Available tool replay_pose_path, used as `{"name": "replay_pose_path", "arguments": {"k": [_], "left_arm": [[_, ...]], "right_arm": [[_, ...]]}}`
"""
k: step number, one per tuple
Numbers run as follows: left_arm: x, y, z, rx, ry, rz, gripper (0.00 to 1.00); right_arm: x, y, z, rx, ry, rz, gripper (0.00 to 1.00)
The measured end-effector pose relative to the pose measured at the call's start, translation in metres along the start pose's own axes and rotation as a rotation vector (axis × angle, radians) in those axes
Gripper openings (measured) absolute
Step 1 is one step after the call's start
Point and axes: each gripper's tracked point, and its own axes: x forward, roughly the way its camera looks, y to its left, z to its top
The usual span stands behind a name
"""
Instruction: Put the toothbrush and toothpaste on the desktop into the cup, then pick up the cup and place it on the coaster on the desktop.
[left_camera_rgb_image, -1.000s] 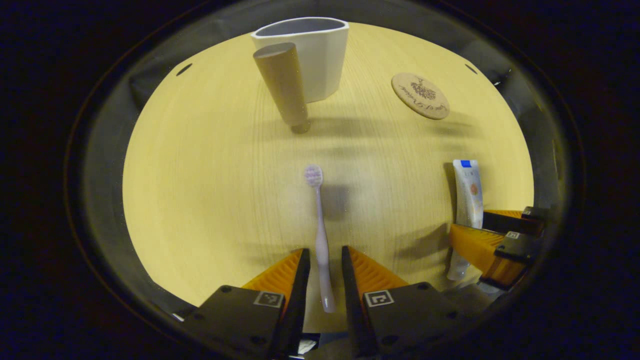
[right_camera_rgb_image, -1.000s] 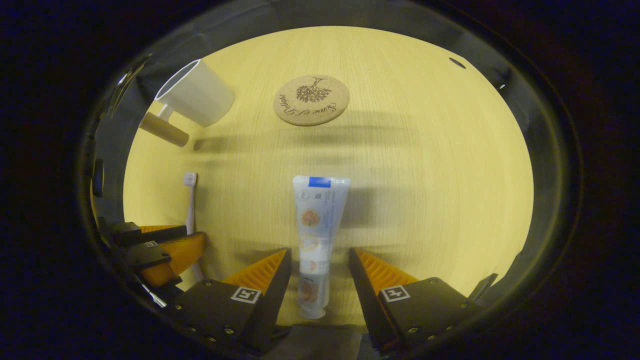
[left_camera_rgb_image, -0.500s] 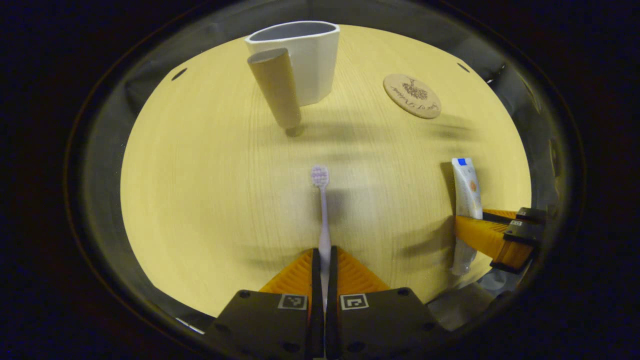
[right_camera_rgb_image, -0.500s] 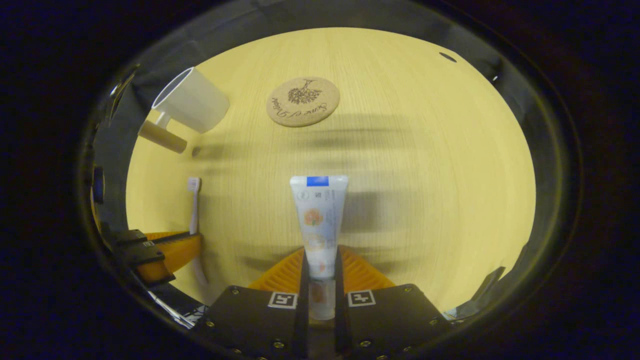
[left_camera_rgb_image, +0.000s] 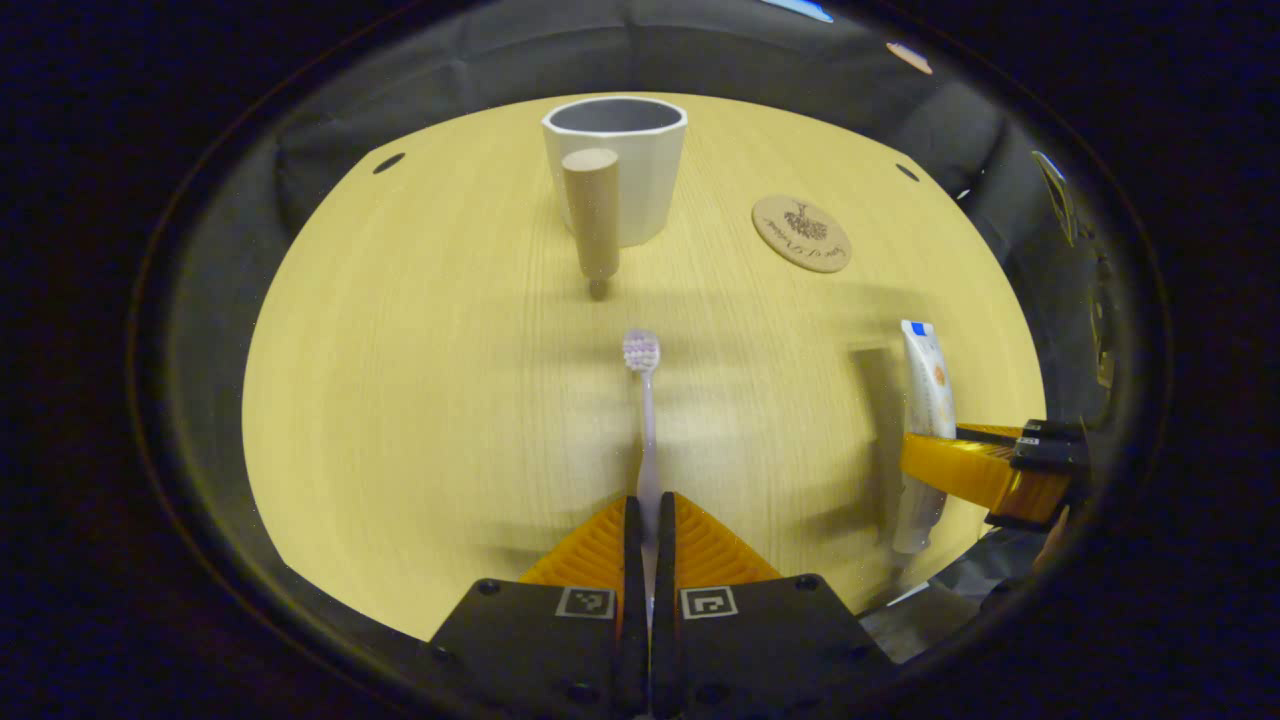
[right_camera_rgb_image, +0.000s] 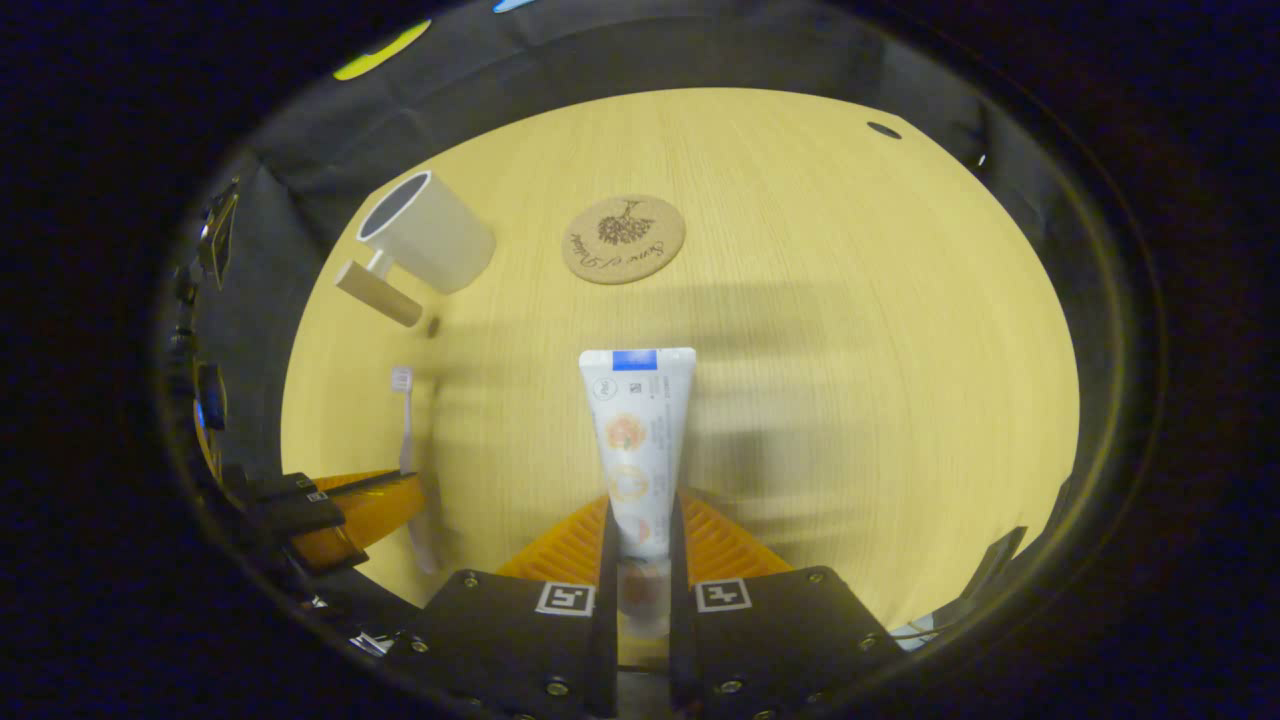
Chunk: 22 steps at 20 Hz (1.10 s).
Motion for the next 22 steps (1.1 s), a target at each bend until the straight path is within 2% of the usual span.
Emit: {"name": "replay_pose_path", "arguments": {"k": [5, 9, 14, 15, 18, 19, 21, 22], "left_arm": [[-0.038, 0.007, 0.011, -0.028, -0.154, -0.002, 0.1], [-0.082, 0.015, 0.038, -0.054, -0.326, -0.007, 0.1], [-0.126, 0.022, 0.085, -0.08, -0.523, -0.011, 0.1], [-0.132, 0.028, 0.089, -0.08, -0.553, -0.007, 0.15], [-0.161, 0.043, 0.112, -0.079, -0.636, -0.005, 0.15], [-0.161, 0.04, 0.125, -0.075, -0.667, -0.016, 0.1], [-0.165, 0.04, 0.153, -0.065, -0.722, -0.033, 0.1], [-0.167, 0.039, 0.166, -0.057, -0.748, -0.038, 0.15]], "right_arm": [[-0.03, 0.014, 0.018, -0.021, -0.153, 0.057, 0.22], [-0.059, 0.027, 0.041, -0.027, -0.292, 0.102, 0.21], [-0.085, 0.041, 0.074, -0.062, -0.443, 0.125, 0.21], [-0.09, 0.044, 0.08, -0.062, -0.471, 0.132, 0.21], [-0.112, 0.051, 0.097, -0.071, -0.546, 0.152, 0.21], [-0.114, 0.055, 0.104, -0.08, -0.57, 0.152, 0.21], [-0.116, 0.057, 0.118, -0.092, -0.611, 0.138, 0.21], [-0.117, 0.059, 0.123, -0.092, -0.626, 0.137, 0.21]]}}
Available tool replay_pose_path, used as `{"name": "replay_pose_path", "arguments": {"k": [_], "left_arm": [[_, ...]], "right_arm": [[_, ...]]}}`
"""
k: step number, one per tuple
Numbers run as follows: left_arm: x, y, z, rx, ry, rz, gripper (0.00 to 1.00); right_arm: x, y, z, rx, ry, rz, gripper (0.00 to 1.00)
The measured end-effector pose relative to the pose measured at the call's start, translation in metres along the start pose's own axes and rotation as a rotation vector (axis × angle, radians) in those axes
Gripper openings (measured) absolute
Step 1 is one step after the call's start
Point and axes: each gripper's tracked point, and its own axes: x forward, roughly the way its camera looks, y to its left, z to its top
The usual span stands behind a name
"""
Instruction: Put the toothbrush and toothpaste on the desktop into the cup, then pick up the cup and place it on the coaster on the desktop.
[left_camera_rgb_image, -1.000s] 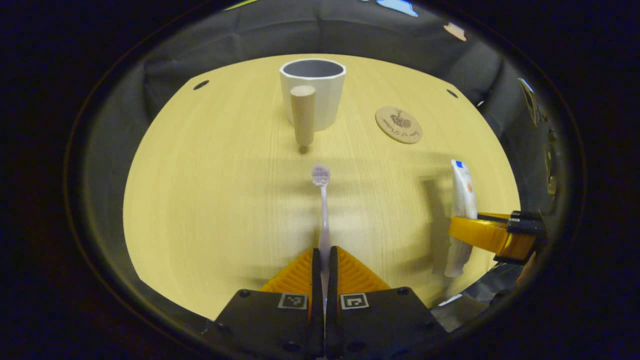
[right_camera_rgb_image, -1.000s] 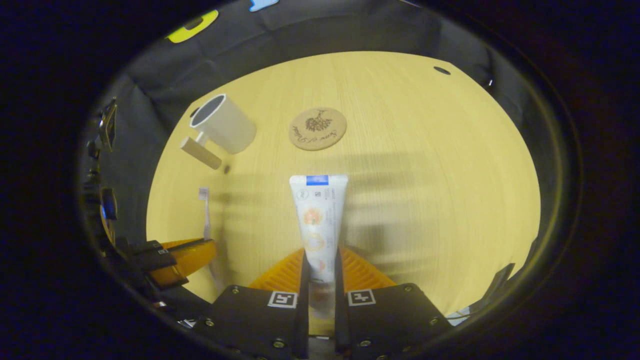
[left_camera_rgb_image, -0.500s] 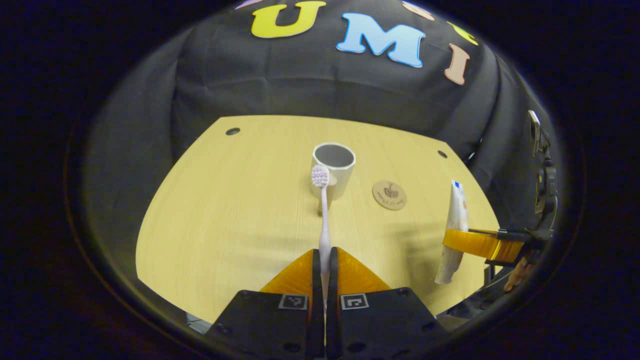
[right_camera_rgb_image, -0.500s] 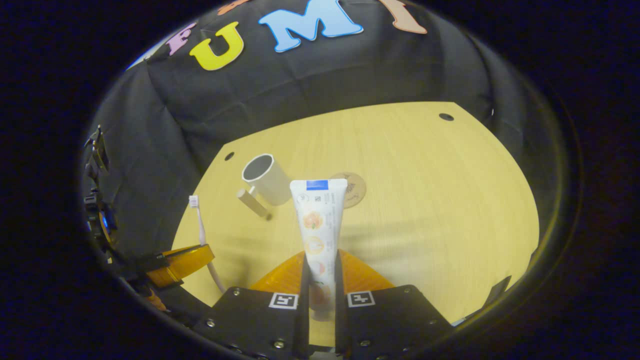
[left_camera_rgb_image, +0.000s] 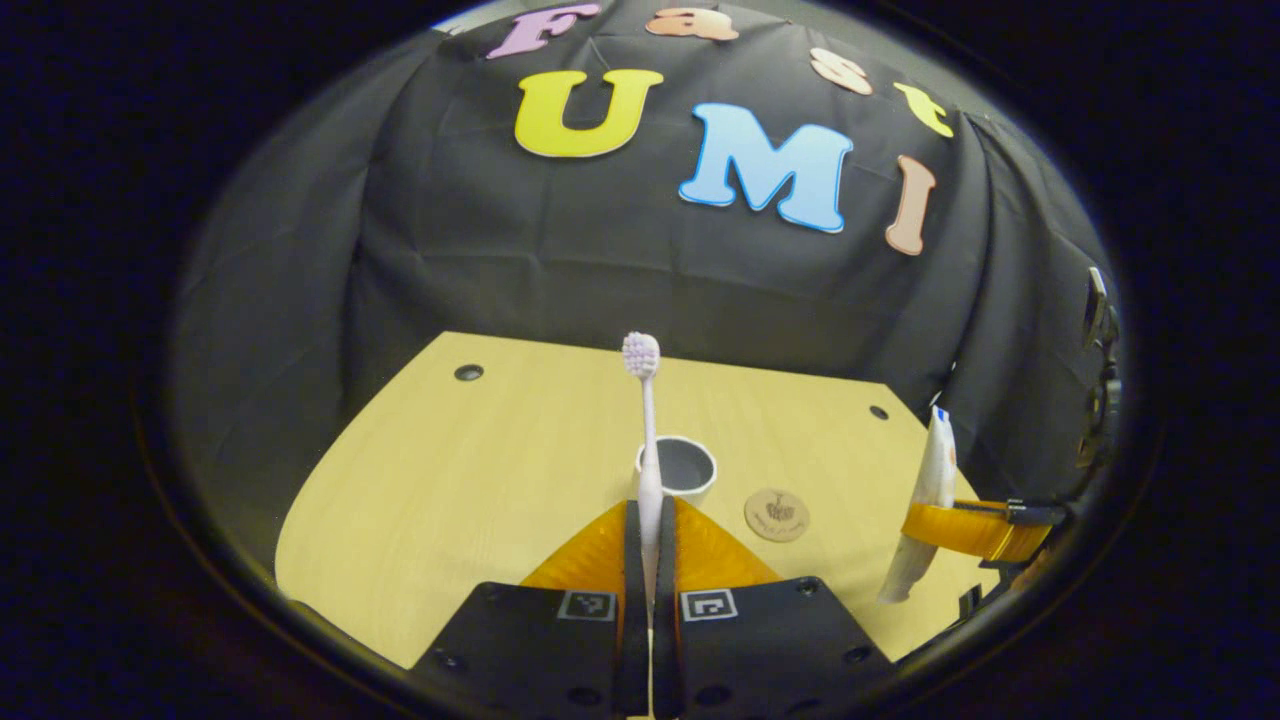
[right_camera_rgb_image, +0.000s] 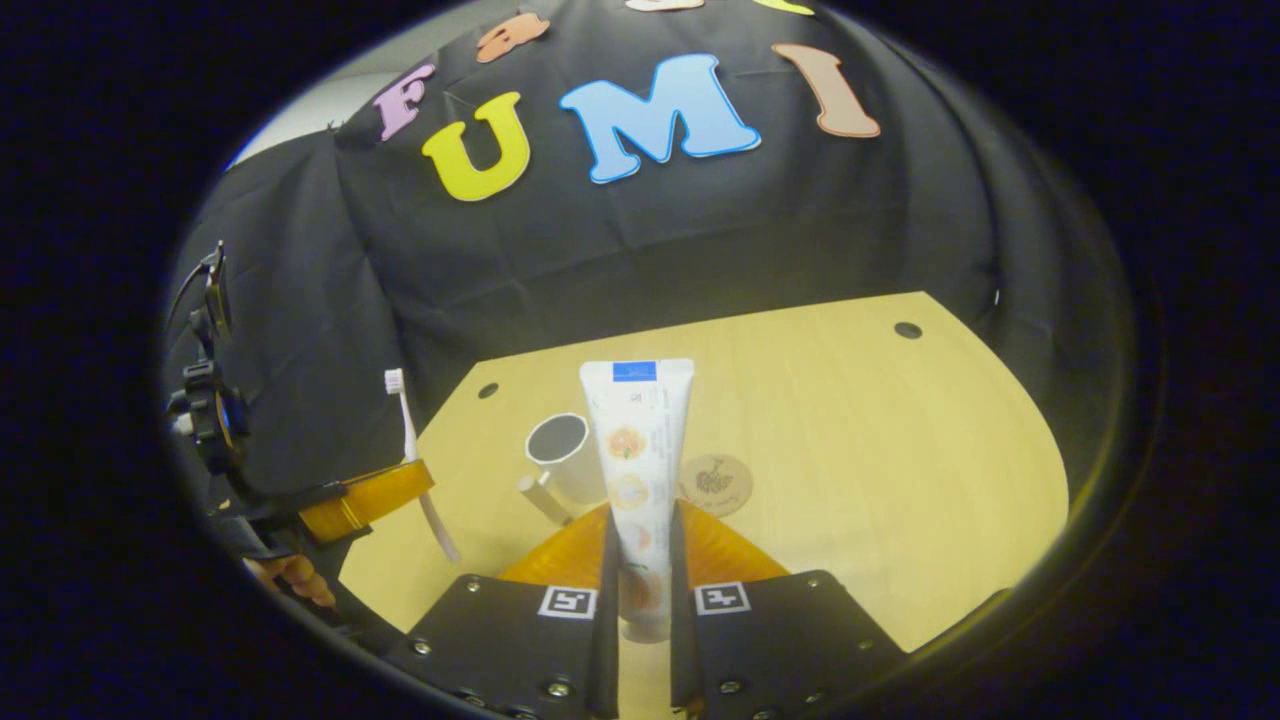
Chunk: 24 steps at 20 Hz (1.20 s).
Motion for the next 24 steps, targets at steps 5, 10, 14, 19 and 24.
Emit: {"name": "replay_pose_path", "arguments": {"k": [5, 10, 14, 19, 24], "left_arm": [[0.039, -0.007, 0.052, 0.012, -0.153, -0.068, 0.1], [0.086, -0.017, 0.095, 0.001, -0.302, -0.137, 0.09], [0.126, -0.018, 0.093, -0.014, -0.303, -0.159, 0.09], [0.168, -0.014, 0.07, -0.025, -0.246, -0.149, 0.09], [0.183, -0.011, 0.049, 0.027, -0.22, -0.137, 0.11]], "right_arm": [[0.013, 0.004, 0.021, -0.017, -0.052, -0.02, 0.21], [0.022, 0.0, 0.025, -0.028, -0.047, -0.061, 0.21], [0.03, -0.009, 0.022, -0.044, -0.027, -0.098, 0.21], [0.038, -0.009, 0.025, -0.055, -0.014, -0.114, 0.21], [0.055, 0.005, 0.025, -0.054, 0.007, -0.088, 0.24]]}}
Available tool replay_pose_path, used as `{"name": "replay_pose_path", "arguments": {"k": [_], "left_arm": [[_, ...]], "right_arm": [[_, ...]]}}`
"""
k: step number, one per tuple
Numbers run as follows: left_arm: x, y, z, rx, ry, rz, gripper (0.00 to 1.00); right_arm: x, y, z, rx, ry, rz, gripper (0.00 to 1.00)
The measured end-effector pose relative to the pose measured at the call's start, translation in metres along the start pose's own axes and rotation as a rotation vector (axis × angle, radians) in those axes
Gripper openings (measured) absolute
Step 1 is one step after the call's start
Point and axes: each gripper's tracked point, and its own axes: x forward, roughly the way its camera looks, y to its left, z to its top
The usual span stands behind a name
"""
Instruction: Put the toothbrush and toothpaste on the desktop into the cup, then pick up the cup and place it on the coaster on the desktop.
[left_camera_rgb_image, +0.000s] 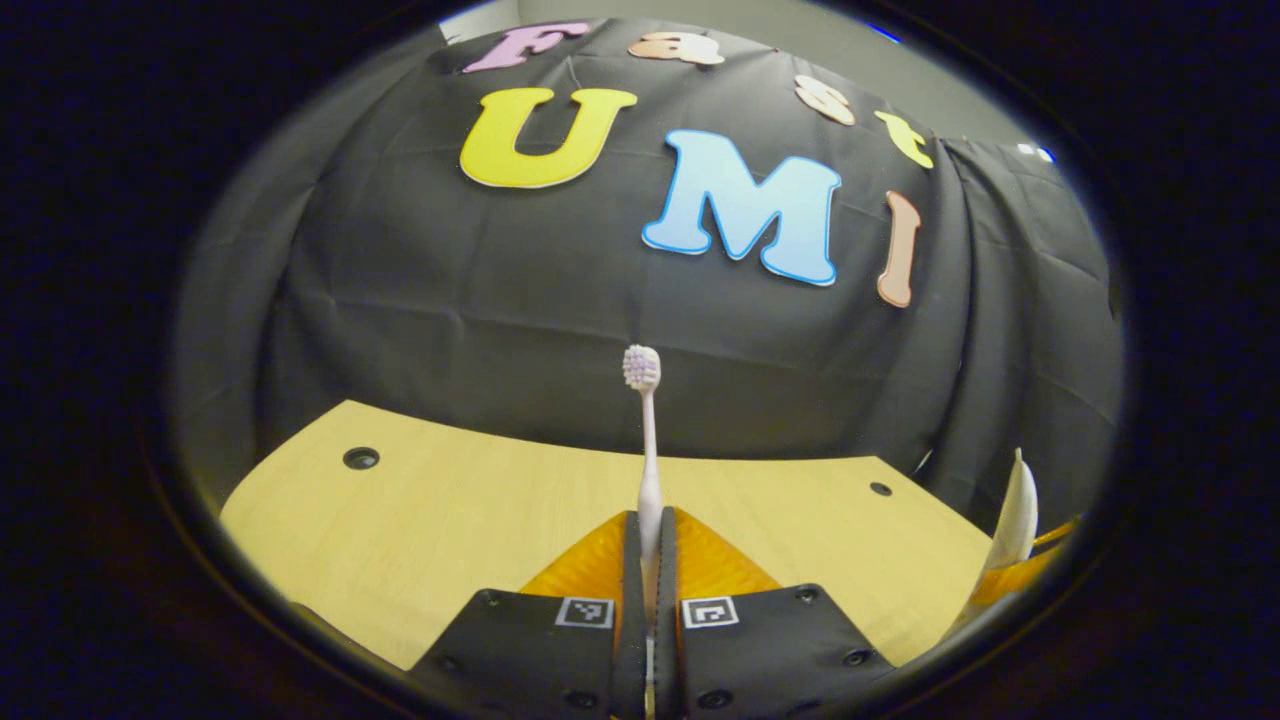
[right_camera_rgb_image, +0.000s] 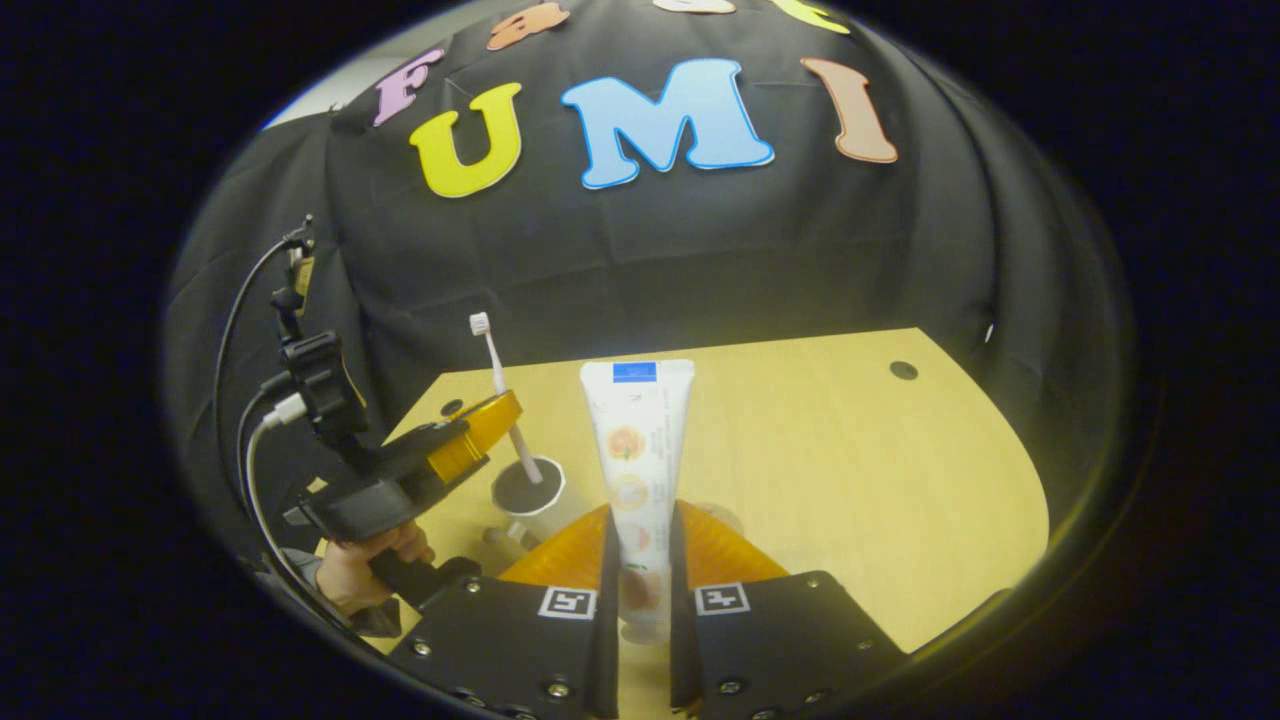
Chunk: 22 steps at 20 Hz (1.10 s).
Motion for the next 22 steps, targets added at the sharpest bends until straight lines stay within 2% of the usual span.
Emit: {"name": "replay_pose_path", "arguments": {"k": [1, 3, 4, 5, 7, 9, 10, 12, 14, 15, 18, 20, 21, 22], "left_arm": [[0.0, 0.0, -0.005, 0.008, 0.006, -0.002, 0.12], [-0.001, 0.001, -0.007, 0.008, 0.008, -0.009, 0.16], [-0.003, 0.001, -0.01, 0.006, 0.01, -0.008, 0.17], [-0.004, 0.003, -0.012, 0.001, 0.014, -0.009, 0.19], [-0.007, 0.002, -0.018, -0.009, 0.039, -0.024, 0.29], [-0.012, 0.003, -0.021, -0.023, 0.057, -0.038, 0.47], [-0.016, 0.005, -0.02, -0.026, 0.056, -0.031, 0.8], [-0.025, 0.01, -0.014, -0.025, 0.042, -0.017, 0.89], [-0.035, 0.014, -0.006, -0.013, 0.031, -0.004, 0.89], [-0.042, 0.018, -0.005, -0.007, 0.029, 0.003, 0.89], [-0.061, 0.031, 0.002, -0.014, 0.031, 0.032, 0.93], [-0.076, 0.042, 0.001, -0.026, 0.041, 0.065, 0.93], [-0.084, 0.048, -0.001, -0.033, 0.045, 0.08, 0.89], [-0.091, 0.055, -0.002, -0.042, 0.048, 0.098, 0.93]], "right_arm": [[0.003, 0.005, -0.001, 0.0, 0.006, 0.007, 0.21], [0.007, 0.015, 0.0, -0.008, 0.013, 0.02, 0.24], [0.007, 0.018, 0.0, -0.015, 0.015, 0.026, 0.21], [0.009, 0.02, -0.001, -0.024, 0.015, 0.031, 0.21], [0.012, 0.027, 0.004, -0.039, 0.012, 0.04, 0.21], [0.017, 0.032, 0.011, -0.045, -0.002, 0.052, 0.21], [0.02, 0.033, 0.015, -0.05, -0.01, 0.058, 0.21], [0.027, 0.042, 0.026, -0.058, -0.031, 0.078, 0.21], [0.034, 0.051, 0.036, -0.07, -0.055, 0.1, 0.17], [0.038, 0.057, 0.041, -0.08, -0.068, 0.112, 0.21], [0.054, 0.075, 0.052, -0.111, -0.111, 0.157, 0.21], [0.063, 0.086, 0.056, -0.114, -0.137, 0.188, 0.21], [0.068, 0.093, 0.057, -0.115, -0.147, 0.203, 0.21], [0.073, 0.098, 0.059, -0.119, -0.152, 0.212, 0.21]]}}
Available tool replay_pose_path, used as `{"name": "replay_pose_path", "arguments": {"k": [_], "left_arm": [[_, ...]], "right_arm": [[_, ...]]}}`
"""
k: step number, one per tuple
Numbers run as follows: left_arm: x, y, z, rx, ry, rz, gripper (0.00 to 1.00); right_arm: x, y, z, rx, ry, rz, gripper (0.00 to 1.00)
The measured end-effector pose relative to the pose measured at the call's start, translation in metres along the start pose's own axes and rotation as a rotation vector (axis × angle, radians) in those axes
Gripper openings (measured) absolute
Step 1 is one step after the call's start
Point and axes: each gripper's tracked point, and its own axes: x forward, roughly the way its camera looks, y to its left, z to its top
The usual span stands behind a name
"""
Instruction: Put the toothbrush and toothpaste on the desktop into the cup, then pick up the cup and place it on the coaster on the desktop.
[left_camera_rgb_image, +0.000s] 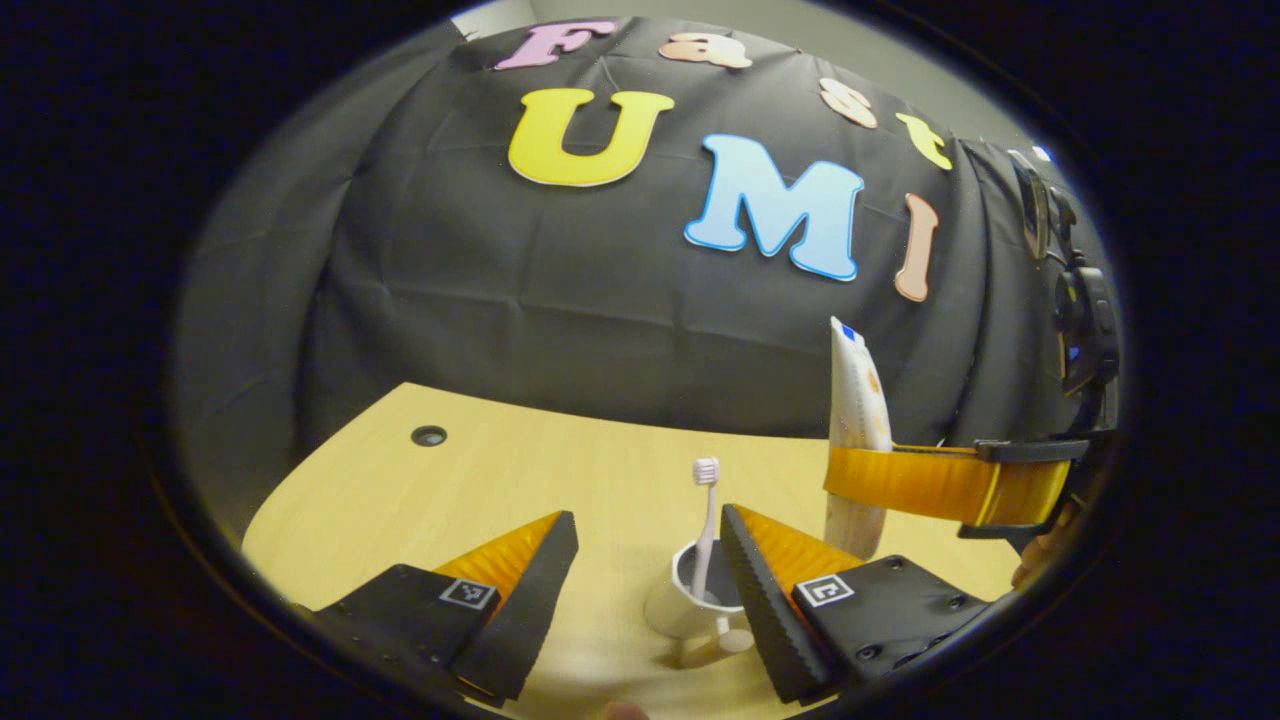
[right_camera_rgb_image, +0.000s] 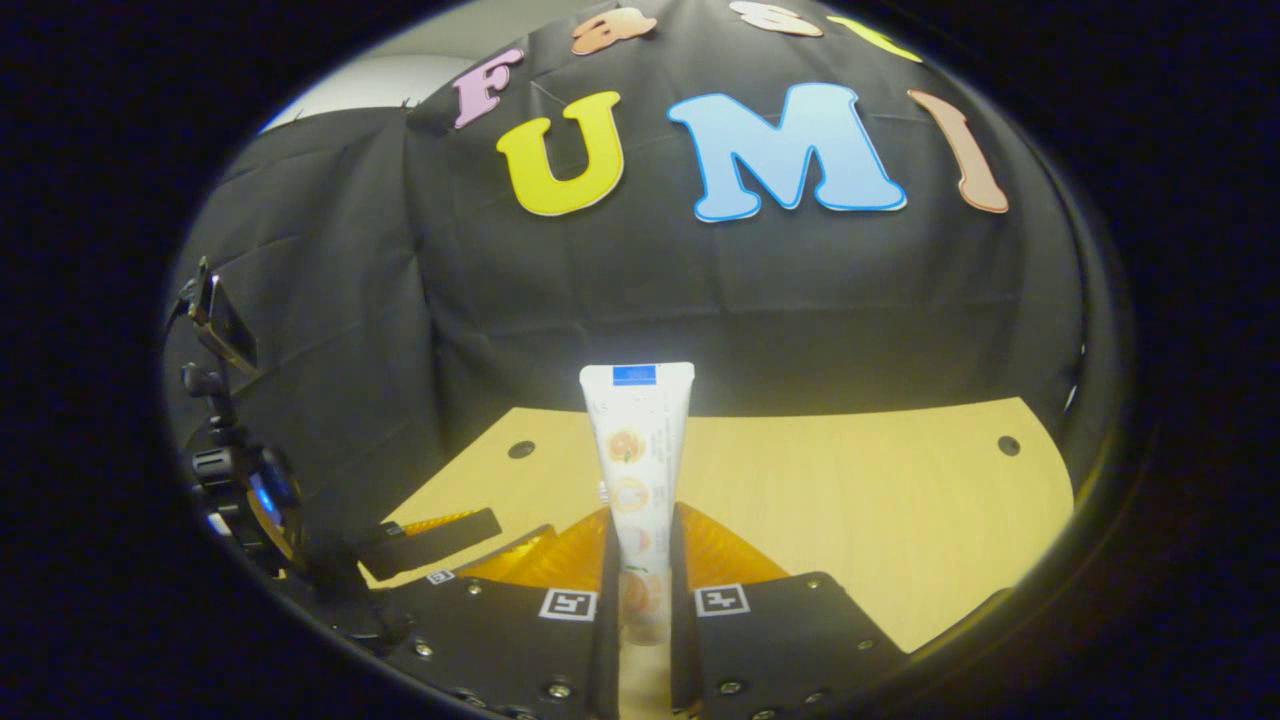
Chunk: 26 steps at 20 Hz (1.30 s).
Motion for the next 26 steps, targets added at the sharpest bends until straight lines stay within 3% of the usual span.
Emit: {"name": "replay_pose_path", "arguments": {"k": [6, 7, 9, 14, 19, 20, 25, 26], "left_arm": [[-0.033, 0.037, -0.011, -0.058, 0.03, 0.084, 0.93], [-0.039, 0.042, -0.012, -0.064, 0.034, 0.097, 0.89], [-0.043, 0.052, -0.017, -0.074, 0.041, 0.115, 0.93], [-0.051, 0.058, -0.024, -0.101, 0.06, 0.132, 0.93], [-0.05, 0.053, -0.027, -0.109, 0.068, 0.127, 0.93], [-0.05, 0.052, -0.028, -0.109, 0.071, 0.125, 0.93], [-0.05, 0.04, -0.029, -0.105, 0.083, 0.115, 0.93], [-0.051, 0.037, -0.029, -0.102, 0.086, 0.114, 0.93]], "right_arm": [[0.039, 0.009, -0.007, -0.012, 0.0, 0.013, 0.21], [0.044, 0.01, -0.009, -0.019, 0.003, 0.01, 0.21], [0.054, 0.012, -0.017, -0.033, 0.016, 0.007, 0.21], [0.065, 0.016, -0.044, -0.108, 0.082, -0.004, 0.22], [0.057, 0.013, -0.058, -0.185, 0.124, -0.018, 0.29], [0.055, 0.01, -0.06, -0.196, 0.13, -0.029, 0.31], [0.043, 0.006, -0.052, -0.201, 0.122, -0.035, 0.69], [0.039, 0.006, -0.05, -0.197, 0.116, -0.03, 0.7]]}}
